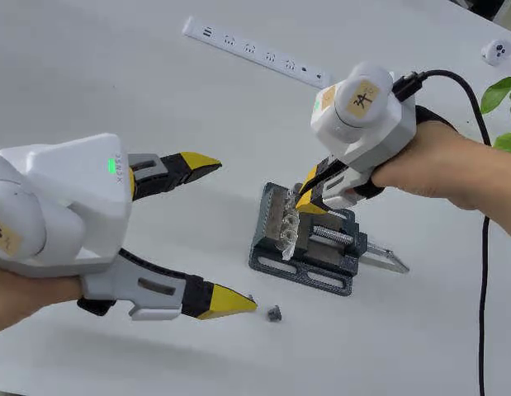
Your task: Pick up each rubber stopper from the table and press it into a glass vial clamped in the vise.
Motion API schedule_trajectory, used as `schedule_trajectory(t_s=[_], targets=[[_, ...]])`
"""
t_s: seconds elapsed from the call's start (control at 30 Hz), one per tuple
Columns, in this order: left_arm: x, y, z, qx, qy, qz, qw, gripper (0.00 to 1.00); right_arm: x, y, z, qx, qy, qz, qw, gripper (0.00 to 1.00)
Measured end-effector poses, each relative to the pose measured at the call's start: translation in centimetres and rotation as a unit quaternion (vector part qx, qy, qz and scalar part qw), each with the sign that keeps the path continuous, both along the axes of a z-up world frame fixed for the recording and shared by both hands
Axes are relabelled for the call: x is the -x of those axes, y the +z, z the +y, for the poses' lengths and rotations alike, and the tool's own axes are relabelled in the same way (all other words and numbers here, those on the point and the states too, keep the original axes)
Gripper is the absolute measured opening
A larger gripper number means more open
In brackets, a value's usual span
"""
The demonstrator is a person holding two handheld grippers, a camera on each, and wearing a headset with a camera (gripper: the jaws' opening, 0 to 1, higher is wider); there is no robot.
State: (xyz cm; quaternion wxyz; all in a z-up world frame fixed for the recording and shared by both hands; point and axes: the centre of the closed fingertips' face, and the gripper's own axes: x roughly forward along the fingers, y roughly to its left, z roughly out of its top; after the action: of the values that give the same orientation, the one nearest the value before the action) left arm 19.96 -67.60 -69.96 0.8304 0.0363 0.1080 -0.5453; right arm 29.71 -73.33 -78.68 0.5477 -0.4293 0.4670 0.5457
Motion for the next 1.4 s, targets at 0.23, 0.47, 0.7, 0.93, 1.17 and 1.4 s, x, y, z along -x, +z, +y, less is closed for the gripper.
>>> schedule_trajectory(t_s=[0.23, 0.47, 0.7, 0.93, 1.17, 1.4], targets=[[-0.04, -0.01, -0.18, 0.002, 0.000, 0.002, 1.0000, 0.88, -0.09, -0.02, 0.00, 0.012, -0.014, 0.004, 0.9998, 0.05], [-0.02, 0.13, -0.47, 0.006, -0.001, 0.003, 1.0000, 0.88, 0.21, -0.09, 0.06, 0.040, 0.005, -0.002, 0.9992, 0.05], [0.02, 0.25, -0.66, 0.008, -0.001, 0.003, 1.0000, 0.88, -0.15, -0.36, 0.10, 0.060, -0.001, -0.006, 0.9982, 0.05], [0.24, 0.58, -0.94, 0.006, -0.005, 0.001, 1.0000, 0.88, -0.23, -0.22, -0.13, 0.032, -0.001, -0.006, 0.9995, 0.07], [0.35, 0.44, -0.61, 0.004, -0.003, 0.002, 1.0000, 0.88, 0.12, -0.02, -0.07, 0.020, 0.000, -0.008, 0.9998, 0.07], [0.26, 0.18, -0.36, 0.006, -0.003, 0.003, 1.0000, 0.88, 0.09, -0.06, -0.02, 0.010, -0.007, -0.008, 0.9999, 0.07]])
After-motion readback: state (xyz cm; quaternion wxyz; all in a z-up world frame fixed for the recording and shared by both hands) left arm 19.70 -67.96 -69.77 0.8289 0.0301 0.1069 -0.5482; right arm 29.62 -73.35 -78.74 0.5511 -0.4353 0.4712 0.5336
